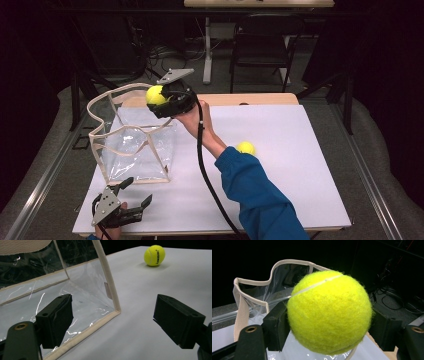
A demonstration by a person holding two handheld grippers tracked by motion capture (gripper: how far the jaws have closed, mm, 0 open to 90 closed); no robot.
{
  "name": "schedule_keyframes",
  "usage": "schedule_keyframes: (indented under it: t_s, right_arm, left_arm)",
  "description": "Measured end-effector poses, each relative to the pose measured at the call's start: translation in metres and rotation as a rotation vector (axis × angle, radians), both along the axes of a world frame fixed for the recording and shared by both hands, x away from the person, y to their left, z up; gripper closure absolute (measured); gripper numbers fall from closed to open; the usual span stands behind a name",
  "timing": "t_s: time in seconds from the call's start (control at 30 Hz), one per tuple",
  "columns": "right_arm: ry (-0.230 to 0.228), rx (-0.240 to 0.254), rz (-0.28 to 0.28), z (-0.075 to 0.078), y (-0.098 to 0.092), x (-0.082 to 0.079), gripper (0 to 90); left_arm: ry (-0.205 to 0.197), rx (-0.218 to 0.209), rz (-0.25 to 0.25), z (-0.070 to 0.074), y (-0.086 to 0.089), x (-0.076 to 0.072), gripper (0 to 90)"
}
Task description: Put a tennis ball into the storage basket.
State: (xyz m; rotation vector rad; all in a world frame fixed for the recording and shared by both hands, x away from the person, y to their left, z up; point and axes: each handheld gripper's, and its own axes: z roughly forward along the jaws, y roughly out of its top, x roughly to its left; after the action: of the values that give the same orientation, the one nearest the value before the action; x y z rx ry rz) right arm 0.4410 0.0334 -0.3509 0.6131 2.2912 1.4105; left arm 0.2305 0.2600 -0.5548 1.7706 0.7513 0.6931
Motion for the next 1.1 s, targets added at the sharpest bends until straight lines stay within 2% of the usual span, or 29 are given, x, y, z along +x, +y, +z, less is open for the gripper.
schedule_keyframes:
  t_s: [0.33, 1.1]
  right_arm:
    - [0.011, -0.021, 0.005, -0.004, 0.006, 0.001, 26.0]
    - [0.072, -0.097, -0.01, -0.014, 0.021, 0.005, 25.8]
  left_arm:
    - [0.001, 0.003, -0.002, 0.0, 0.0, 0.0, 15.8]
    - [0.001, 0.0, -0.002, 0.0, 0.0, 0.0, 15.8]
